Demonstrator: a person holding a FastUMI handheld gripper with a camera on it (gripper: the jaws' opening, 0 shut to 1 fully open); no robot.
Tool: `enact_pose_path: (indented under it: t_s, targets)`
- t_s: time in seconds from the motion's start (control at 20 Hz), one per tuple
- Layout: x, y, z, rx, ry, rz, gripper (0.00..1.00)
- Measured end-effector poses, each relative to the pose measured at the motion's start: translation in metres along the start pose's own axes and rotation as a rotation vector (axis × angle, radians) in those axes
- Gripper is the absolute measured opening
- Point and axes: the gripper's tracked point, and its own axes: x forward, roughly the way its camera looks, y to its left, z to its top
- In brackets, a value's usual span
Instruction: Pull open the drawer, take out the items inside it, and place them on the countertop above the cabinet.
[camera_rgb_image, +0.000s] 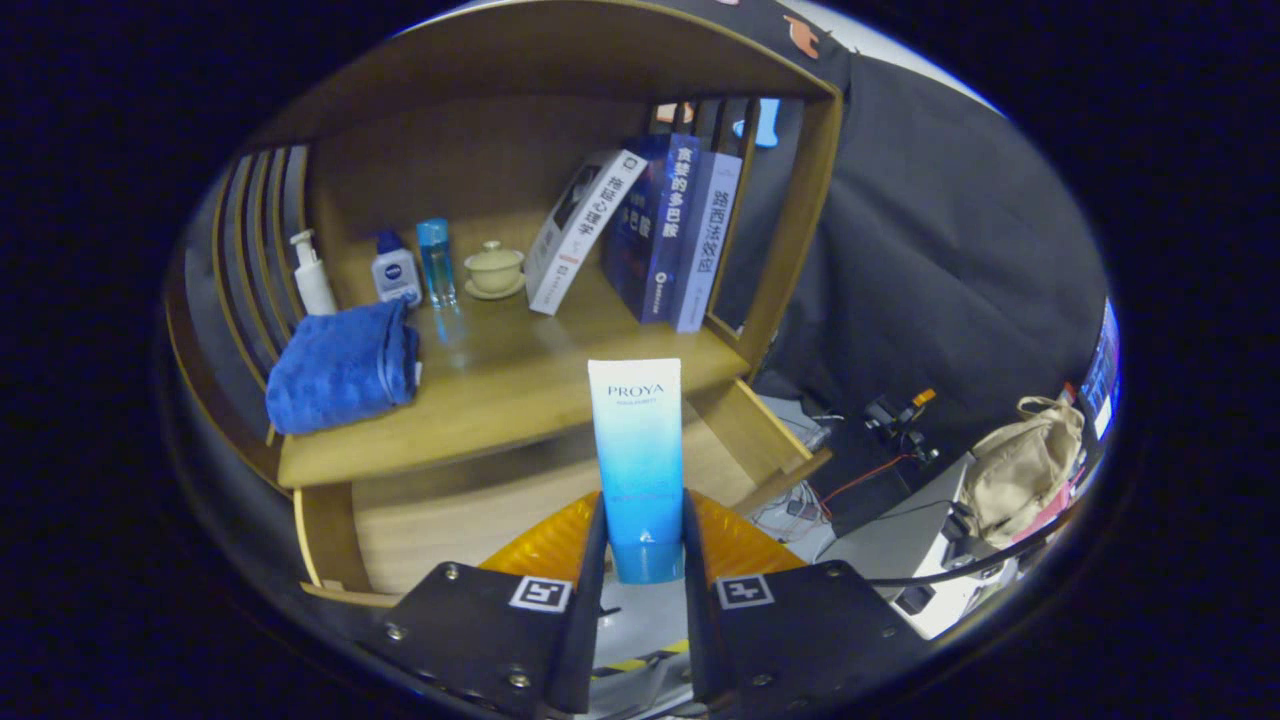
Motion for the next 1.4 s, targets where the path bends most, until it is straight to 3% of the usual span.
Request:
enact_pose_path:
  t_s: [0.45, 0.85, 1.1, 1.3, 1.4]
  targets:
    - [0.074, 0.085, 0.041, -0.087, 0.039, 0.188, 0.38]
    - [0.122, 0.12, 0.036, -0.13, 0.112, 0.277, 0.38]
    - [0.129, 0.131, 0.032, -0.166, 0.12, 0.321, 0.38]
    - [0.128, 0.139, 0.042, -0.141, 0.07, 0.361, 0.43]
    - [0.118, 0.141, 0.051, -0.126, 0.017, 0.383, 0.54]
